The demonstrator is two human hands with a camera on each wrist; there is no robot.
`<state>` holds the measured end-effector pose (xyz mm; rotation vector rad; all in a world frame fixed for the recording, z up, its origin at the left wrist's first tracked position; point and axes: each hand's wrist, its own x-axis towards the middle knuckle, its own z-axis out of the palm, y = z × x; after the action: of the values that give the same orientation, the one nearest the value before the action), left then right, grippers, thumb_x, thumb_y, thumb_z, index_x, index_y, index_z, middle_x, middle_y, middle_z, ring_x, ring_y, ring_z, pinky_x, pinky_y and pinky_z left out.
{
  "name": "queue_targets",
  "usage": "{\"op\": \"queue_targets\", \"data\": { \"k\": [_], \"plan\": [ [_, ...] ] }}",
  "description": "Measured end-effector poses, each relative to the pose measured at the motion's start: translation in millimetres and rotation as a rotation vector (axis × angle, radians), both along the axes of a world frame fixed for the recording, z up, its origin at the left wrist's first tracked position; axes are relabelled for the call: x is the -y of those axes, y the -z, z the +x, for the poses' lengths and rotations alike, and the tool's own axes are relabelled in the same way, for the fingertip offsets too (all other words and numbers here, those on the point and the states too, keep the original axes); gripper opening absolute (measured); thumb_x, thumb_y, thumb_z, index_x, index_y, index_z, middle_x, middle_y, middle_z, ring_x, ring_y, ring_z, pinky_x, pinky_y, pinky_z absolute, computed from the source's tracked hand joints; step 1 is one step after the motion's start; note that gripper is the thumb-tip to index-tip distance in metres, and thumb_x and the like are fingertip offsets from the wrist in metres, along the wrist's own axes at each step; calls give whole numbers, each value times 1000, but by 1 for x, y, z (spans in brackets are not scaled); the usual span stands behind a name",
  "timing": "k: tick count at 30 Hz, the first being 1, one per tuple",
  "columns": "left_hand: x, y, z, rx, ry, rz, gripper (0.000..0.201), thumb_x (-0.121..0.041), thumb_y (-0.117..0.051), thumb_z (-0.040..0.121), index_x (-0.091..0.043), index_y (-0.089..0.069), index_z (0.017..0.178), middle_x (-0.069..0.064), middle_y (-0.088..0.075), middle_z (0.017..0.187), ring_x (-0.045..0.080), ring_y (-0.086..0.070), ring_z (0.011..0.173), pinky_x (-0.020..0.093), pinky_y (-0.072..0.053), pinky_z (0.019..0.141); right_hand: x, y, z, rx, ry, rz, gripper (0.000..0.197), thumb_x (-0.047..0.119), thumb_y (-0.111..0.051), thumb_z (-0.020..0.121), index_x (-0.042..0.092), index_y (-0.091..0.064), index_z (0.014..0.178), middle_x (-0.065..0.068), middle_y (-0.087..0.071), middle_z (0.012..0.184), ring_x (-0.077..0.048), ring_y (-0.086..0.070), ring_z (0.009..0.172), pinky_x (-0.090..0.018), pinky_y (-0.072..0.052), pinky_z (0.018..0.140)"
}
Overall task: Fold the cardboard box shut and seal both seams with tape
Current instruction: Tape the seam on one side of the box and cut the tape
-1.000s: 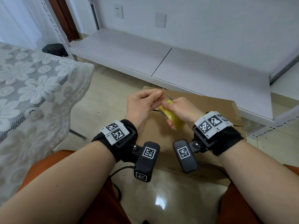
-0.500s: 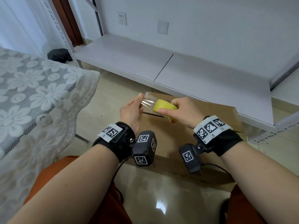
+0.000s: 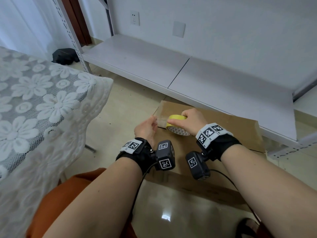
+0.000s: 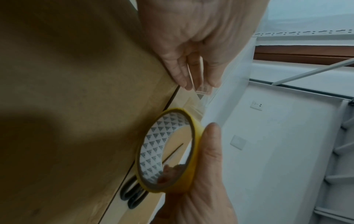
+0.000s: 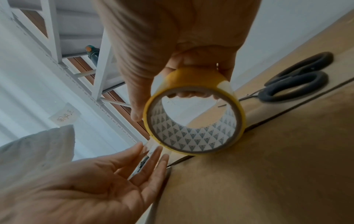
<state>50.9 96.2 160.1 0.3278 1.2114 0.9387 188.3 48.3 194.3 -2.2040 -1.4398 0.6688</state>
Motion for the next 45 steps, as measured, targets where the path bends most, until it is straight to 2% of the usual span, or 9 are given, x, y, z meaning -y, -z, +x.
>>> {"op": "queue_targets", "data": {
  "k": [5, 13, 16, 18, 24, 27, 30, 34, 45],
  "plan": [
    [-5, 12, -1, -4, -66, -14, 12, -3, -60, 90, -2, -65, 79, 7, -67, 77, 13, -65, 73, 22, -53, 75, -7, 9, -5, -75, 26, 34, 55, 60, -71, 68, 12, -46, 59, -3, -46, 58, -18, -43, 55, -29, -35, 56],
    [-12, 27, -3, 21, -178, -58, 7, -2, -60, 88, 2, -66, 86, 7, -67, 76, 6, -66, 51, 24, -55, 65, -10, 25, -2, 11, -96, -60, 50, 43, -79, 68, 11, -50, 93, -5, -54, 90, -23, -52, 84, -34, -42, 71],
    [-14, 31, -4, 37, -226, -55, 11, -3, -61, 89, 5, -67, 94, 10, -67, 86, 11, -67, 59, 26, -58, 70, -9, 38, -2, 7, -29, -35, 42, 21, -73, 78, 3, -52, 109, -14, -53, 108, -30, -53, 101, -37, -44, 84],
    [-16, 33, -4, 26, -238, -49, 10, -3, -63, 89, 3, -68, 83, 13, -67, 87, 15, -66, 65, 27, -58, 70, -8, 45, -4, -24, 19, 3, 38, 13, -68, 80, 0, -52, 112, -17, -55, 111, -32, -52, 104, -41, -43, 89],
    [-20, 41, -2, -11, -254, -59, 19, -3, -61, 90, 0, -64, 72, 15, -68, 82, 20, -67, 72, 23, -57, 62, -9, 51, -6, -92, 90, 3, 31, 9, -55, 90, 1, -48, 120, -19, -57, 116, -32, -53, 109, -40, -43, 93],
    [-20, 44, 1, -89, -230, -40, 25, -4, -60, 90, -4, -64, 65, 9, -65, 71, 15, -64, 62, 17, -52, 55, -6, 53, -7, -107, 115, 11, 29, 6, -50, 92, 1, -45, 120, -18, -55, 114, -31, -52, 108, -32, -40, 86],
    [-22, 47, 3, -205, -179, -37, 28, -9, -61, 85, -10, -66, 58, 4, -63, 62, 16, -61, 58, 26, -55, 63, -4, 52, -8, -120, 131, 25, 26, 2, -48, 91, 1, -45, 117, -17, -54, 108, -29, -52, 102, -28, -36, 79],
    [-17, 47, 1, -300, -163, -40, 24, -19, -63, 84, -20, -68, 61, 4, -71, 80, 20, -62, 71, 31, -54, 78, -5, 50, -9, -131, 119, 25, 23, 0, -48, 91, 2, -45, 114, -14, -52, 99, -27, -51, 93, -29, -35, 74],
    [-18, 49, -2, -234, -189, -22, 27, -14, -58, 88, -15, -68, 63, 6, -71, 75, 13, -71, 64, 25, -53, 61, 3, 44, -10, -238, 174, 119, 16, -3, -47, 90, 10, -43, 97, -7, -50, 86, -19, -46, 78, -26, -36, 59]
  ]
}}
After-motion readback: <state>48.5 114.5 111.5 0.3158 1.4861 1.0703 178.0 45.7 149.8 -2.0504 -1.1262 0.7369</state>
